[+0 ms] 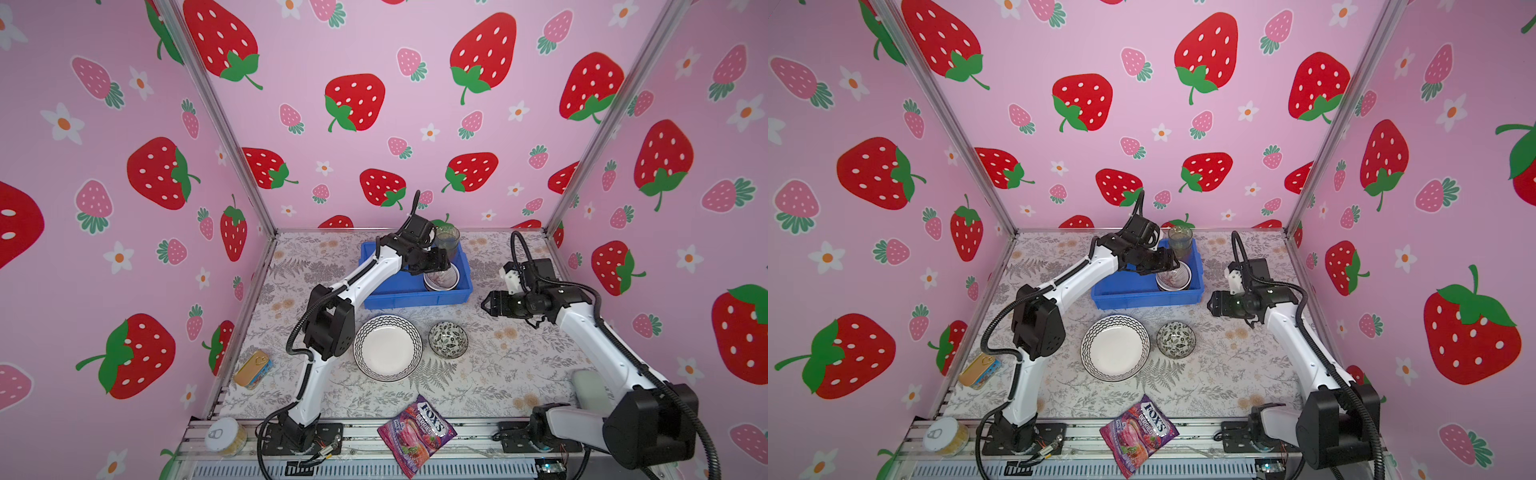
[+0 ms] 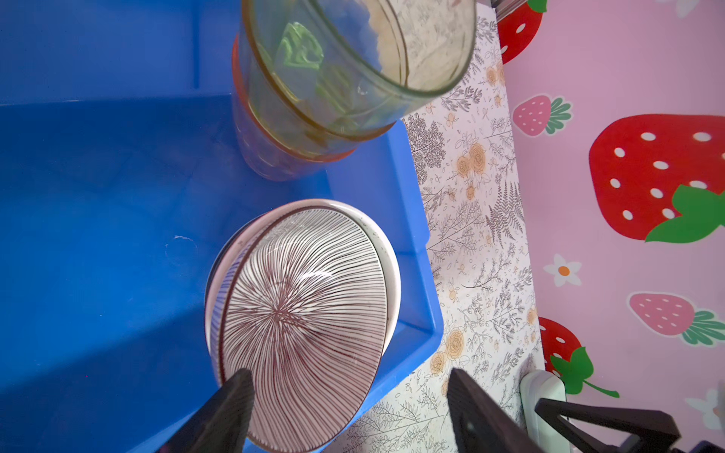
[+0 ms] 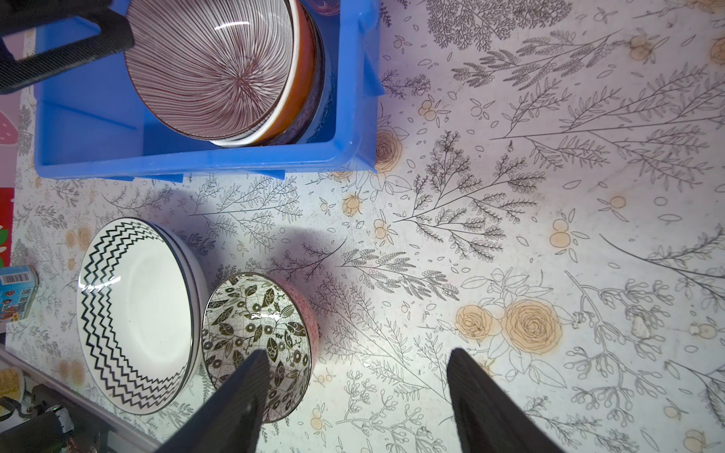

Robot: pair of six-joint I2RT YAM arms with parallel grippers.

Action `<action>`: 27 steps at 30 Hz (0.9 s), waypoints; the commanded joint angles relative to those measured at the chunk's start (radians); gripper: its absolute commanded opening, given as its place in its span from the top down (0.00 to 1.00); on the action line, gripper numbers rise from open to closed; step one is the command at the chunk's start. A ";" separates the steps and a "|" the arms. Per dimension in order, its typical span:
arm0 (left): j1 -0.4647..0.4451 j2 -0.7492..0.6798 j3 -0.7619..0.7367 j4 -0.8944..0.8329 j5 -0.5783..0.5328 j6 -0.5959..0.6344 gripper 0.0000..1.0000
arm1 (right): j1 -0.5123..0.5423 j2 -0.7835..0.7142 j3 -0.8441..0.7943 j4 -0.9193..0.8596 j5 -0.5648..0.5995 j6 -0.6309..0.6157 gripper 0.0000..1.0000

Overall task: Place the mixed dishes into the plastic bin
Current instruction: 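Open the left gripper and raise it while the right moves toward the green leaf bowl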

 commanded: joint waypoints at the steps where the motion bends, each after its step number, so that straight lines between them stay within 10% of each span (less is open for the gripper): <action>1: -0.001 0.010 -0.014 0.018 0.018 -0.008 0.20 | -0.005 -0.006 -0.011 0.000 -0.008 -0.022 0.25; 27: -0.007 0.030 -0.079 0.117 0.048 -0.029 0.20 | -0.005 0.012 -0.014 0.012 -0.015 -0.024 0.25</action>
